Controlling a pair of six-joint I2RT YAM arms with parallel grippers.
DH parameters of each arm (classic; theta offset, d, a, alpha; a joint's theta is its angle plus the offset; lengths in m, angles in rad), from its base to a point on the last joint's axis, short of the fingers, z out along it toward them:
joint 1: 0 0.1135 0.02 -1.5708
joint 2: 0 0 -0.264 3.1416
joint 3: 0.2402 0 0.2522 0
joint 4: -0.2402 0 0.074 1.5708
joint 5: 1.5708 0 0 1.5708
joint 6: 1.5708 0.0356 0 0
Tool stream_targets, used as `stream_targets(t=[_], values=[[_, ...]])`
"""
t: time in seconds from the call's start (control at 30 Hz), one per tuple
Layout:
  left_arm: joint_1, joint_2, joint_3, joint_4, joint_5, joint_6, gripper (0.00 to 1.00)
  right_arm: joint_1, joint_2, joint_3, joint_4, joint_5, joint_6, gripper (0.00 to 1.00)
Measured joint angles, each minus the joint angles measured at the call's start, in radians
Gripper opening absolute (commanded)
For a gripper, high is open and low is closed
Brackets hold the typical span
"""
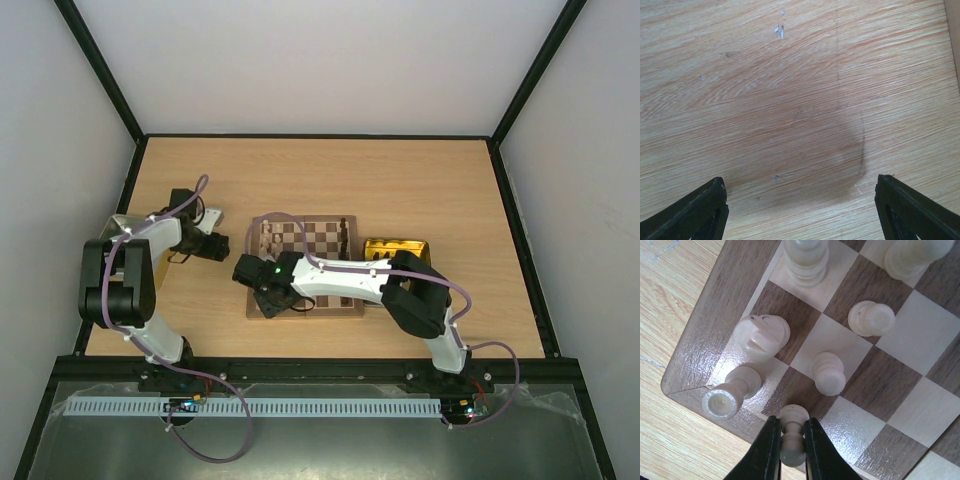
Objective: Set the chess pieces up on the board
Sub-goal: Place the chess piece on the chessboard.
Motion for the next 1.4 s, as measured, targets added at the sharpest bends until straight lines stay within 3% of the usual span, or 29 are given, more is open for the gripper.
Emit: stream_targets(t=[1.4], values=[[0.005, -0.011, -0.006, 0.0, 0.006, 0.0, 0.8, 0.001, 0.028, 0.039, -0.009, 0.015, 0.002, 0.09]])
